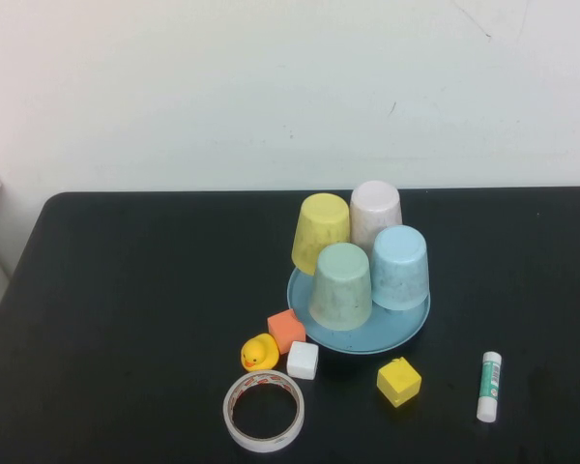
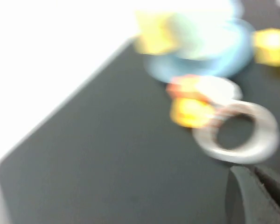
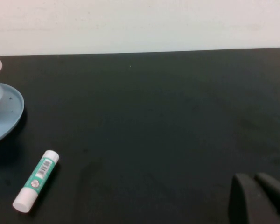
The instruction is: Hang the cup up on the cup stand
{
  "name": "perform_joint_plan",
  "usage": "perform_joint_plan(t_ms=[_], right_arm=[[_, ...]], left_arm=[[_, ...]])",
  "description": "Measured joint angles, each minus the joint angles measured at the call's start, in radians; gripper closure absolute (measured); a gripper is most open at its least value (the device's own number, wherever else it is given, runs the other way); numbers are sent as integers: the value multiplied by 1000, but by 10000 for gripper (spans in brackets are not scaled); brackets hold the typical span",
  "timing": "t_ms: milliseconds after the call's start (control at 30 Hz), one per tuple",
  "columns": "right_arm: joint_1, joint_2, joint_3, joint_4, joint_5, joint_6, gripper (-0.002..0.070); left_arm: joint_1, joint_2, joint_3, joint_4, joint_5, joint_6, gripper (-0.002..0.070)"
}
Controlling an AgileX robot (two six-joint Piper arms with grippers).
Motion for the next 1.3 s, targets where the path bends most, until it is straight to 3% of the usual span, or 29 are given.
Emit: perform_joint_plan(t_ms=[233, 500, 633, 733, 1300], right_arm=[[0, 0, 0, 0, 1, 0, 676], [0, 0, 0, 0, 2, 0, 676], [0, 0, 0, 1, 2, 0, 676], [0, 0, 0, 1, 2, 0, 676], [0, 0, 0, 1, 2, 0, 676]], left_arm=[[317, -147, 89, 22, -136, -185, 676], [453, -206, 130, 76, -121, -347, 676], [488, -209, 167, 153, -180, -527, 676], [492, -210, 171, 169, -210, -572, 676], [493, -210, 169, 167, -28, -538, 676]])
